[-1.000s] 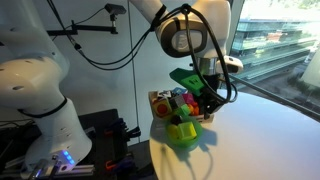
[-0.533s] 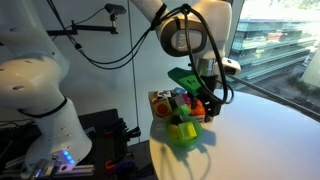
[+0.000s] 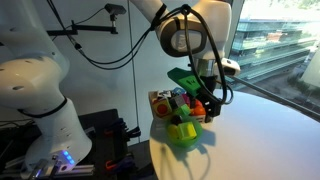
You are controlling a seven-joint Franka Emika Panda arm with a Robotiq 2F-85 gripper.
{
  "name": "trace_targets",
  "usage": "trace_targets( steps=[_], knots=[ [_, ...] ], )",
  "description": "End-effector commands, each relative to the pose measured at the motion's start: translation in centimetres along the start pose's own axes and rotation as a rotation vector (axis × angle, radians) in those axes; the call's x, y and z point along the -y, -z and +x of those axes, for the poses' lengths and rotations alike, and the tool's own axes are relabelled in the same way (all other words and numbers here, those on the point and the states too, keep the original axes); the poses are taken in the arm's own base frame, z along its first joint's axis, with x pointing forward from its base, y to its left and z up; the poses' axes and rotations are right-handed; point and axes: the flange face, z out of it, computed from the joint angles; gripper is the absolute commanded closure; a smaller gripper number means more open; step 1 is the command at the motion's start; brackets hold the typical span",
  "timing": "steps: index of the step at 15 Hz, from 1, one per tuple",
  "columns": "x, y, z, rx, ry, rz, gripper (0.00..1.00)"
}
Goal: Put the yellow block on the table
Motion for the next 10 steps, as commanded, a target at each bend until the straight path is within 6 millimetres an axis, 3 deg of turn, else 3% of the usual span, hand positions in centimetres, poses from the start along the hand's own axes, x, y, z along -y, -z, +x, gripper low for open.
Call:
trace_targets(
  steps=[1,10],
  knots=[
    [0.1,-0.2,-0.3,0.006,-0.02,-0.013,0.0],
    [0.4,-1.6,-1.6,0.05,-0.066,-0.043,0.0]
  ],
)
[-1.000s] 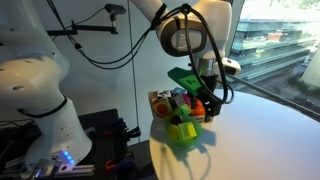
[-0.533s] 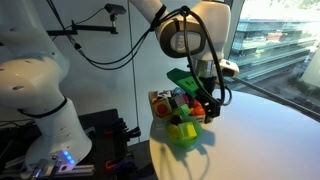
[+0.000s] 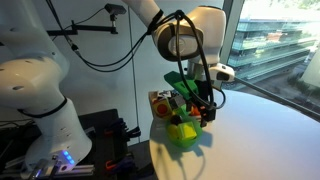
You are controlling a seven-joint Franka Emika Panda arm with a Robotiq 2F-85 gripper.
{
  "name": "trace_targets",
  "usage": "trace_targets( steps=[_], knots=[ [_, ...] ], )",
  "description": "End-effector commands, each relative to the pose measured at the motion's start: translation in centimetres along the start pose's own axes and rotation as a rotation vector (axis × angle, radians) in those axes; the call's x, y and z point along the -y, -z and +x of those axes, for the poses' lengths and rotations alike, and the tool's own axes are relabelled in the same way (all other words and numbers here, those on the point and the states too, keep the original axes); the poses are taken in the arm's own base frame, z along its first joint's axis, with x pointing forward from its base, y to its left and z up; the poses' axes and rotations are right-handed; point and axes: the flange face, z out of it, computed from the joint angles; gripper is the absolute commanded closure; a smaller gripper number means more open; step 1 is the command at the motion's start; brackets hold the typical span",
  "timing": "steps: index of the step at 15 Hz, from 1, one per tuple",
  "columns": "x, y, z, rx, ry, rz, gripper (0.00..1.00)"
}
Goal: Put the yellow block on the table
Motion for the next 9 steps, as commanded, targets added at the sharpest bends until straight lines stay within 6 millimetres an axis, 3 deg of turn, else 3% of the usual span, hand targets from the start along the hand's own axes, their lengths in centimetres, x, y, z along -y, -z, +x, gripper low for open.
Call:
trace_targets(
  steps=[1,9],
  knots=[
    [0.0,-0.4,-0.7,0.024,-0.022,-0.018,0.0],
    [0.1,-2.0,-1.3,0.063,-0.031,-0.024,0.0]
  ],
)
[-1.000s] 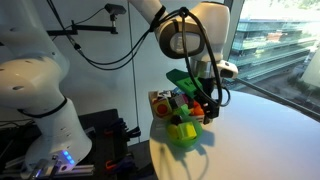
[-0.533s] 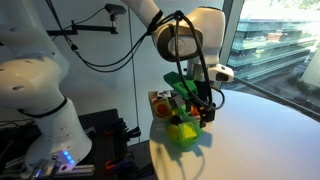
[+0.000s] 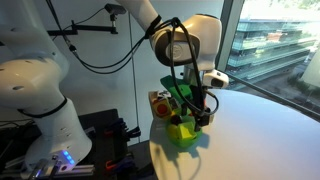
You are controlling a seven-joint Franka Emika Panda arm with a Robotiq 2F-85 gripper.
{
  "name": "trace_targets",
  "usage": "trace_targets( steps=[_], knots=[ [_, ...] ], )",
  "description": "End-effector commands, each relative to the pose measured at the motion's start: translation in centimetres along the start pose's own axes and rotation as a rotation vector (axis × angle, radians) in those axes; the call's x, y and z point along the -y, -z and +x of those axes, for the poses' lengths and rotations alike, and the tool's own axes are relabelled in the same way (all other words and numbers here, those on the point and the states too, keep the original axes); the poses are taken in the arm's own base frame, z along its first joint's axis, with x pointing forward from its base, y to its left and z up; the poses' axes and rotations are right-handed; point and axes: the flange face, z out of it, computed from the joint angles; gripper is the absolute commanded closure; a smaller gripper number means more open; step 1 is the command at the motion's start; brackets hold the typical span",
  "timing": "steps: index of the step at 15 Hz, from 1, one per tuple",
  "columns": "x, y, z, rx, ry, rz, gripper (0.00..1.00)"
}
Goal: Put the yellow block on the table
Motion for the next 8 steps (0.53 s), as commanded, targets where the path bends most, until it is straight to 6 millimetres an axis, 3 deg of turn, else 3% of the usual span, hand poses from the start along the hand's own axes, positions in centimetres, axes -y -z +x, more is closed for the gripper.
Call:
trace_targets(
  steps=[1,8],
  knots=[
    [-0.3,-0.4,-0.1,0.018,-0.017,-0.024,0.0],
    [-0.2,-1.8,-0.1,0.053,-0.018,-0.05,0.0]
  ],
)
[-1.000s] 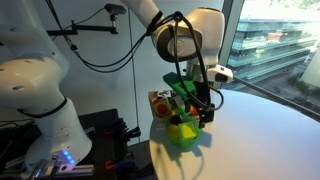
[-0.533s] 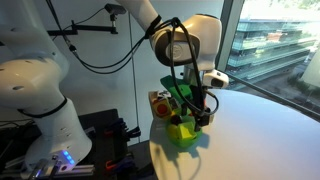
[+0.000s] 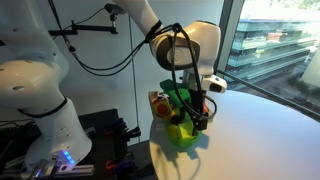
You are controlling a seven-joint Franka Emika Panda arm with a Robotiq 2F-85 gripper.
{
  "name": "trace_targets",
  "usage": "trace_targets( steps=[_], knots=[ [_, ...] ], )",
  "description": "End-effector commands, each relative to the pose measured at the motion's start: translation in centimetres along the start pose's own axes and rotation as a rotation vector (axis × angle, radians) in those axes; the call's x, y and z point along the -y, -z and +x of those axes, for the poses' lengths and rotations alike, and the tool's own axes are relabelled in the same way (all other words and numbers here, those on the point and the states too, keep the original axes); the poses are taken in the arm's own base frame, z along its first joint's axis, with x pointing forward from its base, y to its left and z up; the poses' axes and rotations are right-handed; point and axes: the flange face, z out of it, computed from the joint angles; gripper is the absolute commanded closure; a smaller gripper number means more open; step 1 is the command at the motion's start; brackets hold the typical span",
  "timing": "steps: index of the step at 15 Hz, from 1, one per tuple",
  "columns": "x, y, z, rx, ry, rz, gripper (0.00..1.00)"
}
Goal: Put the yellow block on the table
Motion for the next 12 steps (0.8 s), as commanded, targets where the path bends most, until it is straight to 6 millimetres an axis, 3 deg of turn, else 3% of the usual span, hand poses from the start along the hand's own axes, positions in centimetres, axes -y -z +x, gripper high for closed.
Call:
trace_targets(
  steps=[1,12],
  knots=[
    [-0.3,-0.4,0.0,0.019,-0.015,-0.032,0.0],
    [-0.1,-1.5,0.0,0.021,0.0,-0.029,0.0]
  ],
)
